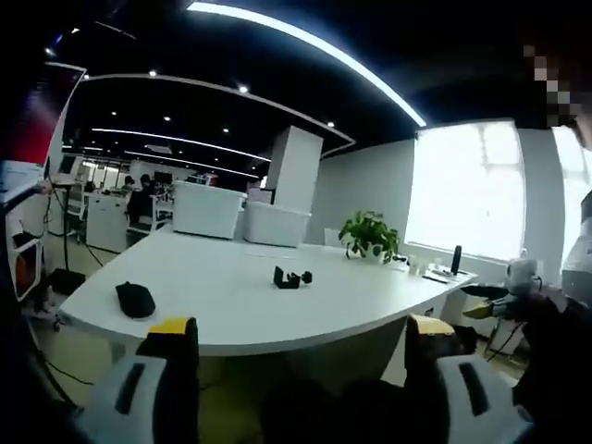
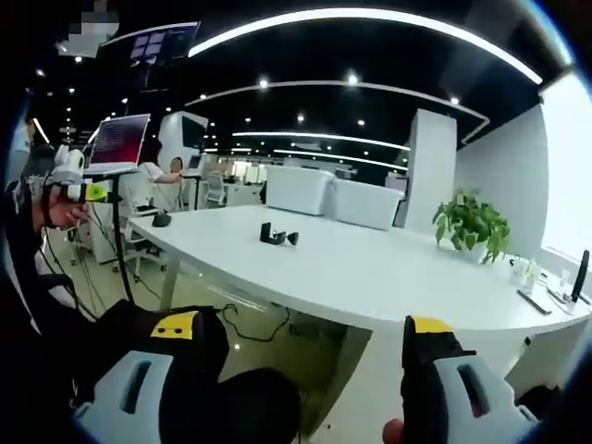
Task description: Clamp the fixed fixture on the desktop, loosen the retaining clip, secure it to the edge of the desk, and tighten the retaining clip.
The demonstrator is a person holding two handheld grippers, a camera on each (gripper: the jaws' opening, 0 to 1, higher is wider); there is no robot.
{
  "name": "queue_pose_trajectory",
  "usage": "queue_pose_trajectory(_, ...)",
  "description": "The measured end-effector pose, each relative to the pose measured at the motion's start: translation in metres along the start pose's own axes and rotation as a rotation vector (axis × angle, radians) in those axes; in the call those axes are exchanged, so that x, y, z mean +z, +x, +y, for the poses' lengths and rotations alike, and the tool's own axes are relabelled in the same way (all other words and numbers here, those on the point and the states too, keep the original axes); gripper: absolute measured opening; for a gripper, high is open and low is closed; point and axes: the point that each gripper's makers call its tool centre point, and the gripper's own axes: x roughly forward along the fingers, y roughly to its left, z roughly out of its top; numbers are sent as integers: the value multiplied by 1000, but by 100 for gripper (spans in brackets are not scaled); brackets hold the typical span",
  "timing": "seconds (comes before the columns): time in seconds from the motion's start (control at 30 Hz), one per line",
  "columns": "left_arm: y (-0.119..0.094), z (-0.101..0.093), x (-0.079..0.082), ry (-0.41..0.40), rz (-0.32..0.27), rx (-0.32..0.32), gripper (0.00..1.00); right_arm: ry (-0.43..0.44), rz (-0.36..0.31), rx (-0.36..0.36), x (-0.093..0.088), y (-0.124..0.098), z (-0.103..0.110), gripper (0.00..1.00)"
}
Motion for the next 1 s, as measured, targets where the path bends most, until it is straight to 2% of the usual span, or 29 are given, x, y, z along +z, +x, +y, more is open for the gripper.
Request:
queue_pose_trajectory(0.23, 0, 3, 4, 3, -16, 5, 91, 16, -14, 15, 5, 5, 7, 82)
queue_pose_trajectory(0.63, -3, 4, 9, -1, -31, 15, 90, 36, -14, -1, 5, -1, 3, 76)
queue_pose_trajectory(0.87, -4, 2, 7, -28, -18, 11, 87, 21, 0, -3, -1, 2, 4, 77)
queue_pose_trajectory(1.0, -4, 1, 11, -17, -42, 4, 86, 44, -19, 4, 1, 0, 6, 77)
